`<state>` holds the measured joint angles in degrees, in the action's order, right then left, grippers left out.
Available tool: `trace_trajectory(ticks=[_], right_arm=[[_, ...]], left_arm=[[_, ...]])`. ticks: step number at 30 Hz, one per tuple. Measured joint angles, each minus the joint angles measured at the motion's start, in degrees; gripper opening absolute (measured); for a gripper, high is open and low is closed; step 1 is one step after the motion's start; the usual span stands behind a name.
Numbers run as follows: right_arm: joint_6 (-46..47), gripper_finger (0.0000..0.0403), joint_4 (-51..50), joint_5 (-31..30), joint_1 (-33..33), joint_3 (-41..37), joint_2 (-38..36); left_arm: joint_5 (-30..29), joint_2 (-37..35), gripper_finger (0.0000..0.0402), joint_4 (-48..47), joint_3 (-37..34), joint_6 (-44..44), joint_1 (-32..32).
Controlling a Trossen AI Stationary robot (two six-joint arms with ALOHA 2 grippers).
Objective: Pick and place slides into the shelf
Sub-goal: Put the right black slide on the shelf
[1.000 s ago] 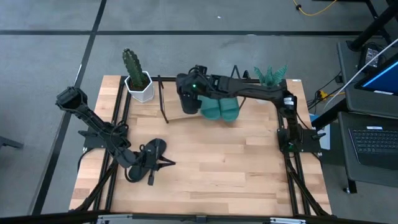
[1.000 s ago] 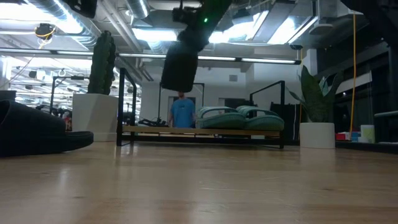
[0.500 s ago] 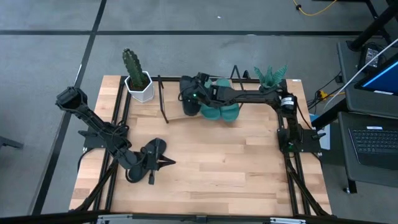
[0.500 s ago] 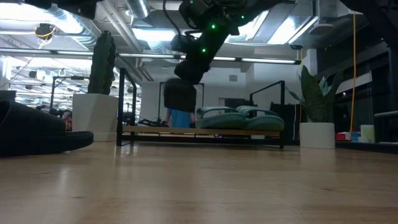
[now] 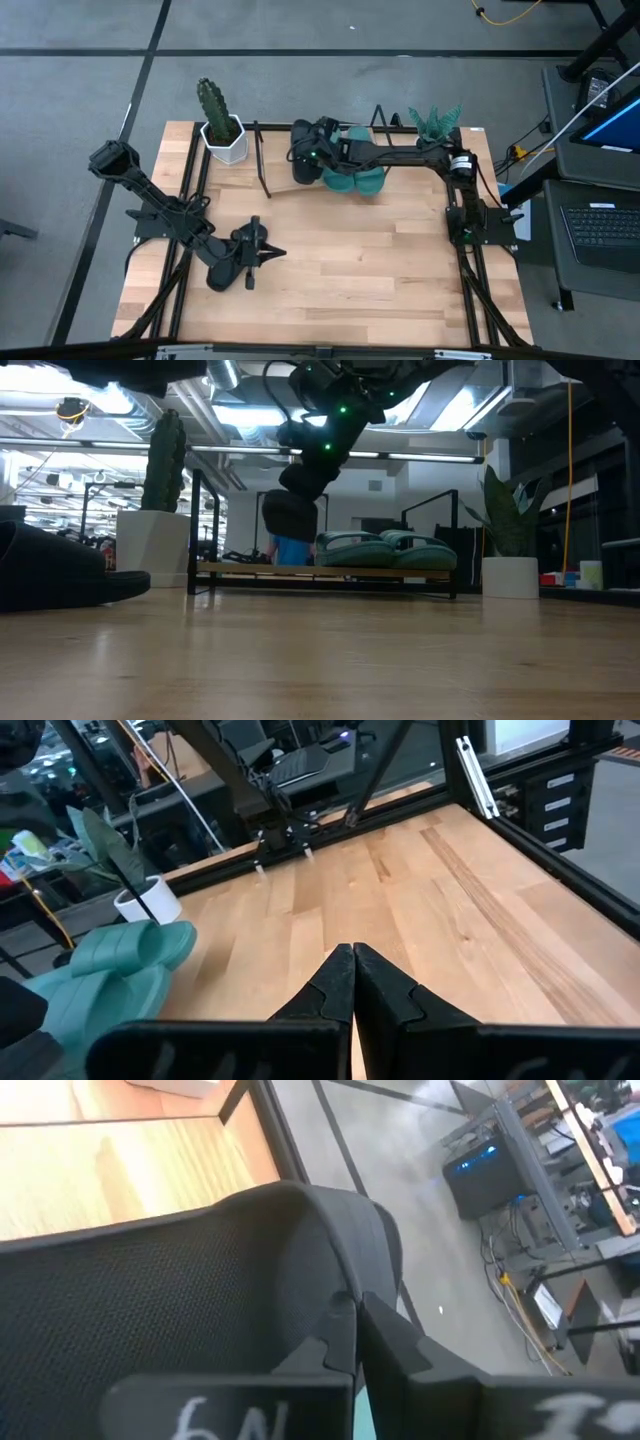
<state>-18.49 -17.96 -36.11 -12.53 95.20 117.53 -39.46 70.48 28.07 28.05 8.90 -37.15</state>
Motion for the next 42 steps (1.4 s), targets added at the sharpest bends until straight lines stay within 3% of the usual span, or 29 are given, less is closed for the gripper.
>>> trace_trajectory(ticks=[25, 29, 42], right_arm=[[0.3, 0.0006, -3.4, -1.8, 0.0, 0.1, 2.2], [0.2, 0.0006, -3.5, 1.4, 0.0, 0.1, 2.2], [-3.8, 0.0006, -1.7, 1.6, 0.0, 0.1, 2.2]], left_arm=[[0.2, 0.0, 0.0000, -3.1, 0.0, -2.2, -0.1], [0.2, 0.0, 0.0000, -3.1, 0.0, -2.2, -0.1], [0.2, 0.0, 0.0000, -3.1, 0.0, -2.2, -0.1]])
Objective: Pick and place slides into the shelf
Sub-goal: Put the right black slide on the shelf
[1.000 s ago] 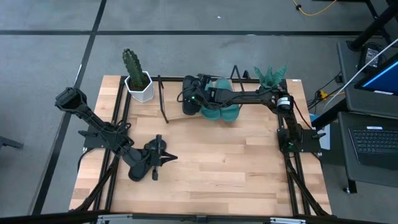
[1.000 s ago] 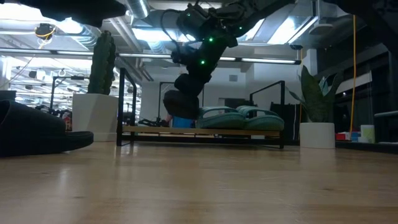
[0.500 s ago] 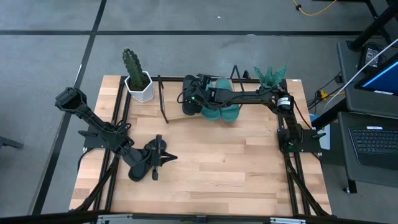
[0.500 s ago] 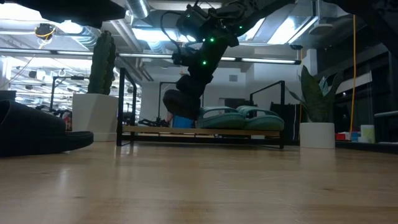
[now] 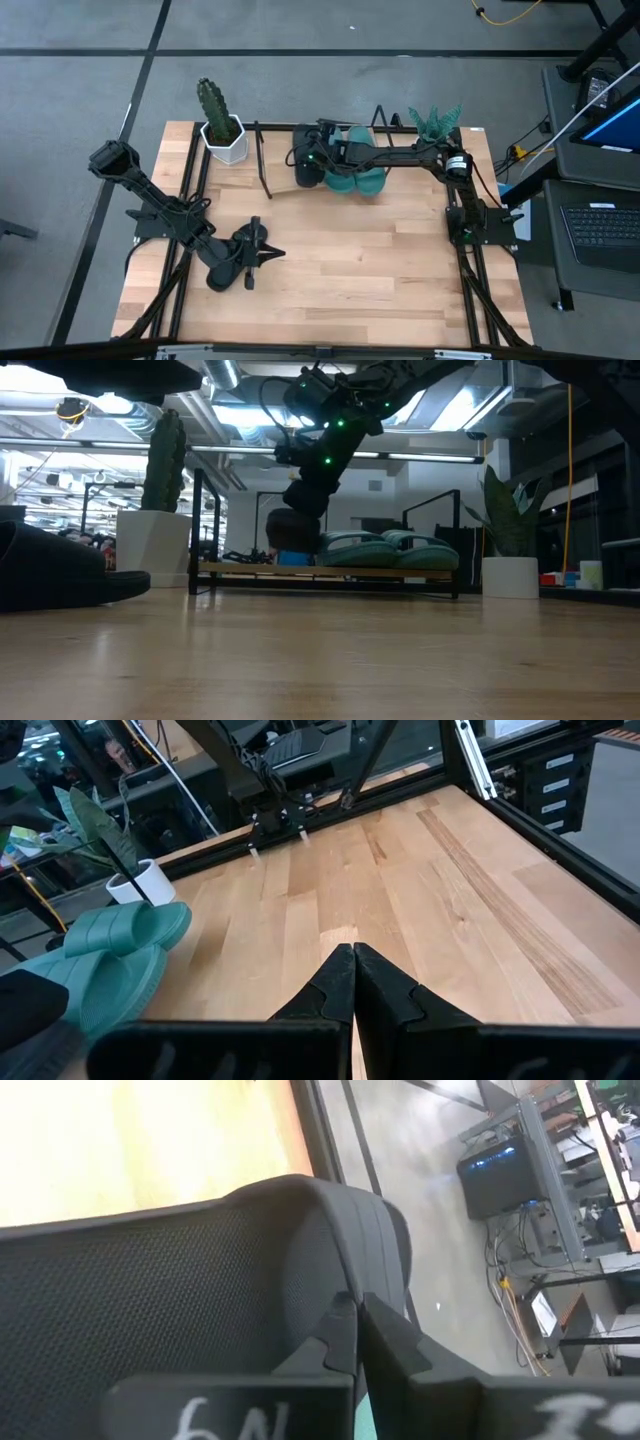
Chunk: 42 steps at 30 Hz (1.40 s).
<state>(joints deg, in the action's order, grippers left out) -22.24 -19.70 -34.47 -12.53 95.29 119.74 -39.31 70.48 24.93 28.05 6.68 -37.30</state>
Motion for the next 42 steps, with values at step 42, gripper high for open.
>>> trace_trajectory(ticks=[42], right_arm=[[-3.8, 0.0006, -2.7, -0.1, -0.5, 0.0, 2.1]], left_arm=[[0.0, 0.0, 0.0000, 0.0, 0.0, 0.0, 0.0]])
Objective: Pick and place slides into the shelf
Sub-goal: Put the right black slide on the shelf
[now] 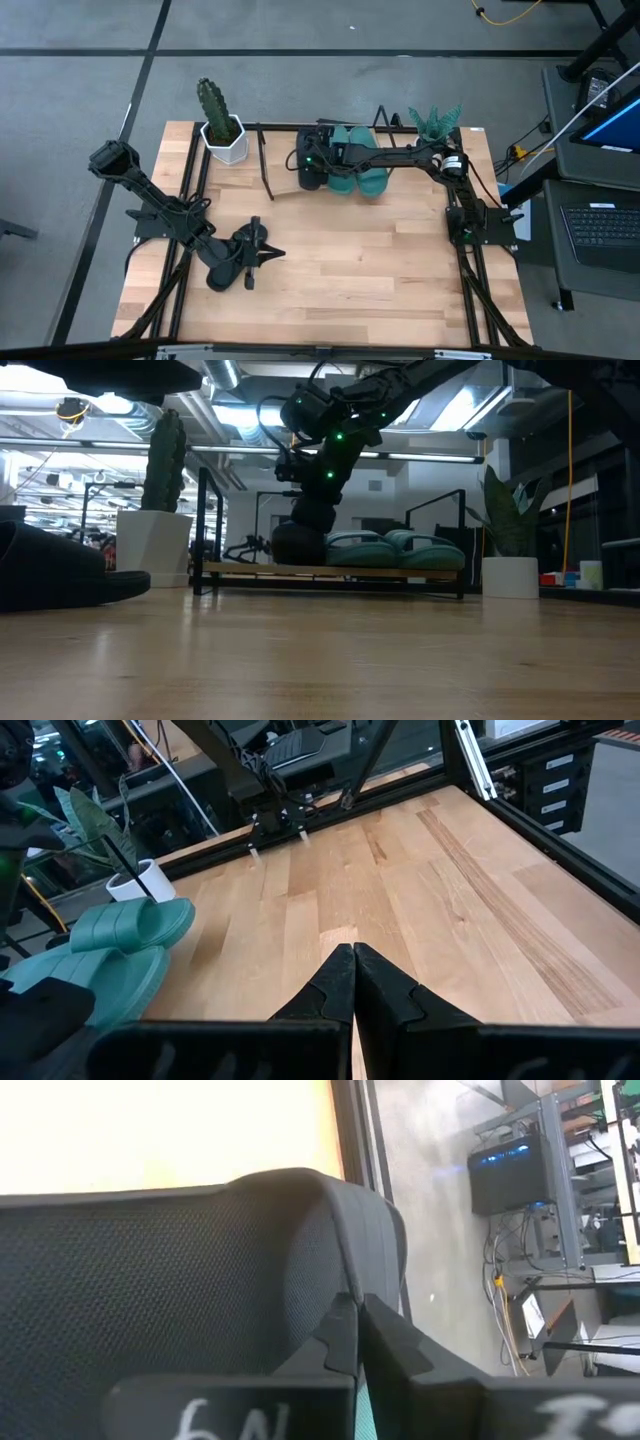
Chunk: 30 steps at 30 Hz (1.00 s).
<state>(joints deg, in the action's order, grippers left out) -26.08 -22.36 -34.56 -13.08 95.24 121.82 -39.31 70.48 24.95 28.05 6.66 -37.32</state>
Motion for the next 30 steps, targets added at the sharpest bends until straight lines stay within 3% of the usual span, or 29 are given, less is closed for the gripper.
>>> trace_trajectory(ticks=[17, 30], right_arm=[[-6.1, 0.0011, -0.2, 3.1, 0.0, 0.0, 0.0], [-4.5, 0.0094, -4.3, 4.6, 0.0, 0.0, -0.1]], left_arm=[[0.0, 0.0, 0.0000, 0.0, 0.0, 0.0, 0.0], [0.0, 0.0, 0.0000, -0.1, 0.0, 0.0, 0.0]])
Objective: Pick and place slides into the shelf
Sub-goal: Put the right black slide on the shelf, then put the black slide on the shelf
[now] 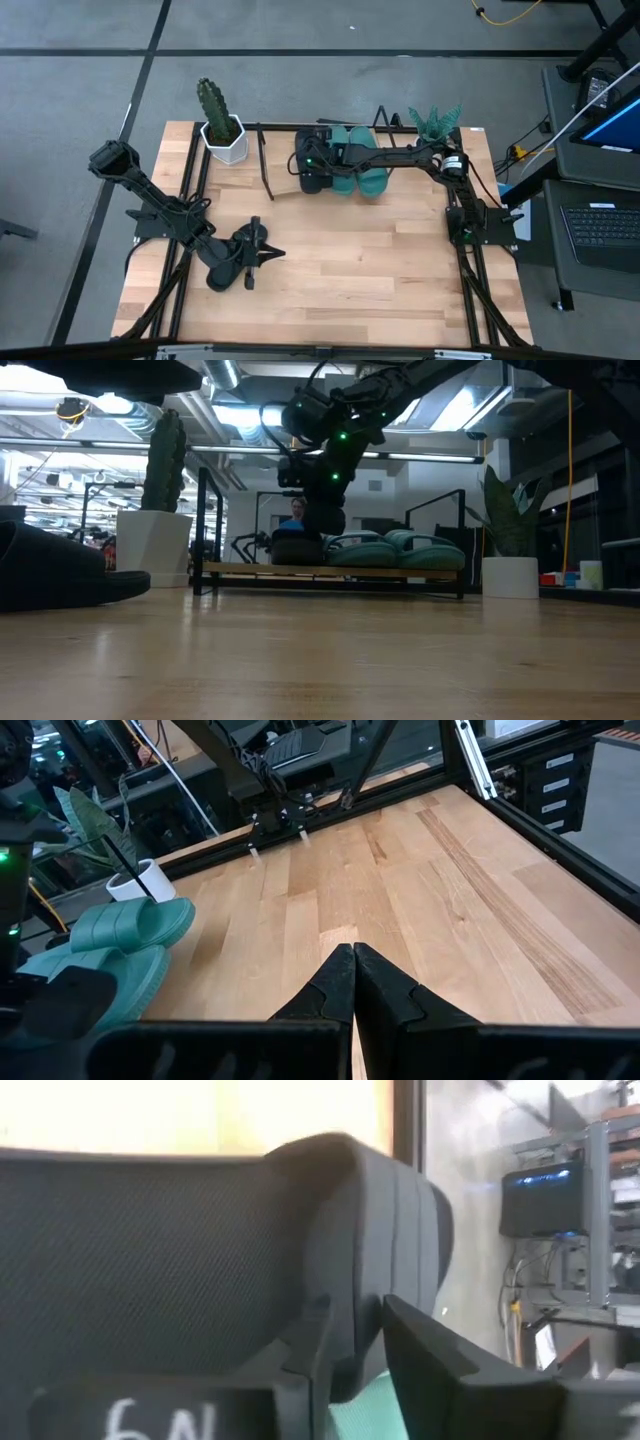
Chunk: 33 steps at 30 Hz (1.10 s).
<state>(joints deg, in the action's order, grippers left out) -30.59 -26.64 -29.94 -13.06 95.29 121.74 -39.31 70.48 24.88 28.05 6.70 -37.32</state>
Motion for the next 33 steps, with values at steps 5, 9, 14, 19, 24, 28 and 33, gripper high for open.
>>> trace_trajectory(ticks=[5, 9, 14, 19, 24, 28, 33], right_arm=[[1.4, 0.0125, -1.3, 0.1, 0.0, 0.6, 0.0], [1.5, 0.0141, -2.9, 0.1, 0.7, 3.3, 0.0], [3.1, 0.0146, -8.7, 0.1, 2.0, 9.0, 0.0], [7.4, 0.0110, -15.8, -1.6, 4.2, 15.3, 0.0], [8.9, 0.0013, -22.0, -1.9, 7.5, 20.9, -0.2], [12.2, 0.0007, -23.8, -1.1, 10.0, 20.1, -1.2], [17.6, 0.0006, -20.5, -0.4, 14.5, 10.5, -4.9]], left_arm=[[0.0, 0.0, 0.0000, 0.0, 0.0, 0.0, 0.0], [0.0, 0.0, 0.0000, 0.0, 0.0, 0.0, 0.0], [0.0, 0.0, 0.0000, 0.0, 0.0, 0.0, 0.0], [0.0, 0.0, 0.0000, 0.0, 0.0, 1.3, 0.0], [-0.5, 0.0, 0.0000, 0.0, 0.0, 2.7, 0.0], [-3.7, 0.0, 0.0000, 0.1, 0.0, 0.9, -0.3], [-4.8, 0.0, 0.0000, 0.2, 0.0, -1.8, -0.7]])
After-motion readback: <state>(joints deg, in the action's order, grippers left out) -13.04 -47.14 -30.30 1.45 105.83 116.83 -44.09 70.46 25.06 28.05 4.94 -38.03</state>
